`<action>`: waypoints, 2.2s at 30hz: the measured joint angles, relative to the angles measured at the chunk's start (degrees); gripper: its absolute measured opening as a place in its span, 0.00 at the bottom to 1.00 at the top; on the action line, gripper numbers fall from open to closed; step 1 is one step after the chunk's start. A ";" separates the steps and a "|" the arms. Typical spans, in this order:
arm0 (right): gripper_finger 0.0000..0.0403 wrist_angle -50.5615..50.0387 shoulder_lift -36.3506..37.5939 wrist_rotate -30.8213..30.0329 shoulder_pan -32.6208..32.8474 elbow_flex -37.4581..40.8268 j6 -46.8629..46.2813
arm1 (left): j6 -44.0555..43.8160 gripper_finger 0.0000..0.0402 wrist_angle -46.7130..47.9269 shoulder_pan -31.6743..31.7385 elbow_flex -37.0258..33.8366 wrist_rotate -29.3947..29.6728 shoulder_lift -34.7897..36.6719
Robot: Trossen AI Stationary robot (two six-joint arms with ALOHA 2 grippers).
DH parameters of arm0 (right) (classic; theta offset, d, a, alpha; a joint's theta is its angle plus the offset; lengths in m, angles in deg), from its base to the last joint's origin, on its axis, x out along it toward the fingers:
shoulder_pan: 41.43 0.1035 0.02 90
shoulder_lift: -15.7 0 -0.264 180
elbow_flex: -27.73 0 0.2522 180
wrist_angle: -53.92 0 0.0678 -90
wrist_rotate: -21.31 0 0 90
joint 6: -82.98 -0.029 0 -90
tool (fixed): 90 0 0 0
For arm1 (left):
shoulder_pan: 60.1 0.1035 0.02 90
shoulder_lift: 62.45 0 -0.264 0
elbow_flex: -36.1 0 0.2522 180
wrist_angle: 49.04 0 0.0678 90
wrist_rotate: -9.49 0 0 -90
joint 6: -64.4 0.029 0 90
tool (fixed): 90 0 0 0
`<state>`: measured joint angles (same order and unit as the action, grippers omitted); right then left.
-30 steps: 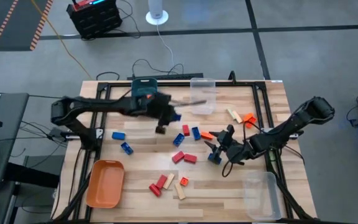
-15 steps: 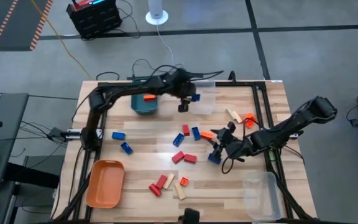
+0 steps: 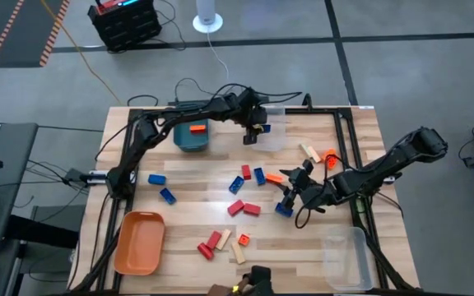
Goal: Sort blocks
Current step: Put the blue game piece into the top transparent bin
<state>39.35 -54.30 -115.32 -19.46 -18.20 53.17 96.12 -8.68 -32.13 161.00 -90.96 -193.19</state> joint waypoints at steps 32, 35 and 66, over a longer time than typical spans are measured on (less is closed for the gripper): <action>0.53 -2.62 1.23 -4.65 -2.24 0.00 1.59 | -42.28 0.55 6.69 -23.57 -35.59 14.01 30.54; 0.53 -0.47 1.23 -4.72 -2.24 0.00 3.55 | -45.05 0.59 4.29 -24.27 -35.58 14.38 28.51; 0.53 1.28 1.20 -4.50 -1.72 0.00 4.83 | -35.14 0.75 8.60 -24.19 -32.85 20.23 18.75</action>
<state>40.63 -53.10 -119.83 -21.18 -18.20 58.01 60.98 -0.08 -56.32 128.15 -70.73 -174.44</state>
